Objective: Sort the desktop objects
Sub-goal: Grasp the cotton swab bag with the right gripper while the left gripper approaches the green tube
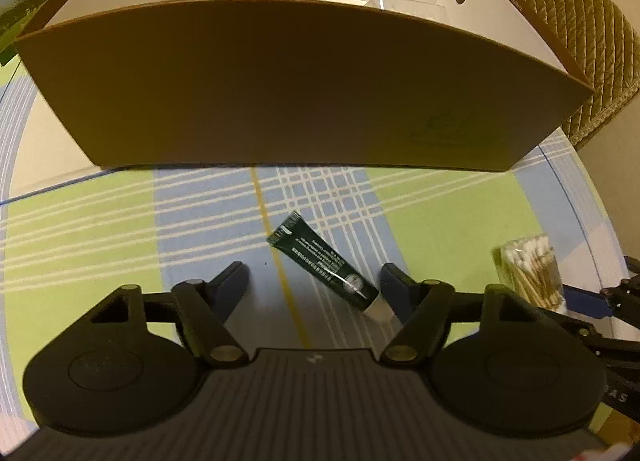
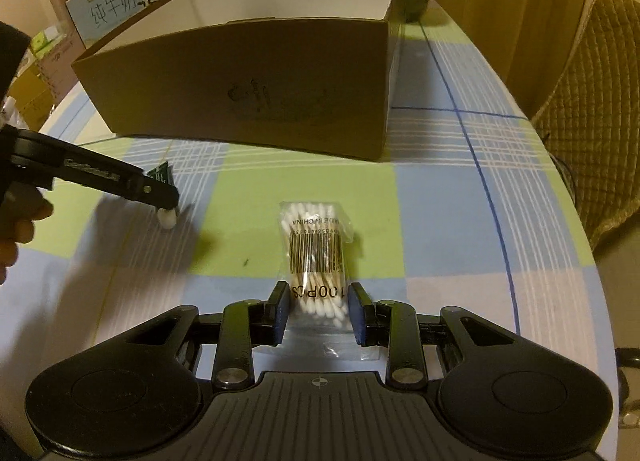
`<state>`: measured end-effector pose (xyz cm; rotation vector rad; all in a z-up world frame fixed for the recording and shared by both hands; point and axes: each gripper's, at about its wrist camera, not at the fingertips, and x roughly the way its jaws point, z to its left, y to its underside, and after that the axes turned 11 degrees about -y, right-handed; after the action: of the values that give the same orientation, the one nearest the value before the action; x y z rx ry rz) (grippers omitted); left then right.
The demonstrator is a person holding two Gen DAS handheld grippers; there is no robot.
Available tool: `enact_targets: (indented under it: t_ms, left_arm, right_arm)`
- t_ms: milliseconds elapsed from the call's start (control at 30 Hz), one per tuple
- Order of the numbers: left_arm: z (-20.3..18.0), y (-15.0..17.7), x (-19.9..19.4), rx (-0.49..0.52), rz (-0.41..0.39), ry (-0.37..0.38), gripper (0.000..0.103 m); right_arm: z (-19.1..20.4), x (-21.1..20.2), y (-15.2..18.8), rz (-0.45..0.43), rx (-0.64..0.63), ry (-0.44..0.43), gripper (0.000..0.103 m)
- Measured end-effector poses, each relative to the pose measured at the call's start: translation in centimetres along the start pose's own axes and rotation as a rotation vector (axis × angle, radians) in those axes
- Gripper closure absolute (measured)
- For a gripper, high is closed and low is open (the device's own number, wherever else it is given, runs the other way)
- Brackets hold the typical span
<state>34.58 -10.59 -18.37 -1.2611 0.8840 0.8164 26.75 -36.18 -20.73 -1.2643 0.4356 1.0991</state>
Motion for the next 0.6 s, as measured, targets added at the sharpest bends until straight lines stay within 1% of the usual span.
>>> enact_targets:
  t_ms: [33, 67, 100, 167, 233, 367, 400, 433, 533, 600]
  left_arm:
    - [0.1, -0.1, 0.1, 0.015, -0.006, -0.006, 0.04]
    - [0.2, 0.0, 0.0, 0.029, -0.012, -0.006, 0.049]
    - [0.6, 0.1, -0.1, 0.036, -0.016, 0.002, 0.053]
    - [1.5, 0.3, -0.2, 0.04, -0.02, 0.016, 0.065]
    - [2.3, 0.5, -0.2, 0.046, -0.016, 0.011, 0.071]
    - [2.6, 0.4, -0.3, 0.073, -0.013, 0.017, 0.071]
    - [2.4, 0.3, -0.3, 0.087, -0.017, 0.021, 0.071]
    - [2.1, 0.2, -0.4, 0.109, -0.027, 0.018, 0.071]
    - [1.2, -0.1, -0.7, 0.209, -0.064, 0.002, 0.066]
    - [0.9, 0.0, -1.0, 0.267, -0.075, -0.006, 0.062]
  right_arm:
    - [0.0, -0.1, 0.0, -0.001, -0.001, -0.002, 0.075]
    - [-0.2, -0.2, 0.1, -0.001, 0.001, -0.005, 0.075]
    - [-0.3, -0.2, 0.0, -0.002, 0.005, -0.009, 0.075]
    - [-0.5, -0.4, 0.0, -0.001, 0.012, -0.015, 0.075]
    - [-0.4, -0.3, -0.1, -0.001, 0.008, -0.015, 0.075]
    - [-0.2, 0.1, -0.3, -0.002, 0.005, -0.016, 0.073]
    - [-0.2, 0.2, -0.5, -0.002, 0.004, -0.018, 0.071]
    - [-0.2, 0.2, -0.6, -0.001, 0.002, -0.019, 0.067]
    - [-0.1, 0.2, -0.8, -0.008, -0.005, -0.015, 0.057]
    - [0.0, 0.0, -0.7, -0.013, -0.006, -0.014, 0.055]
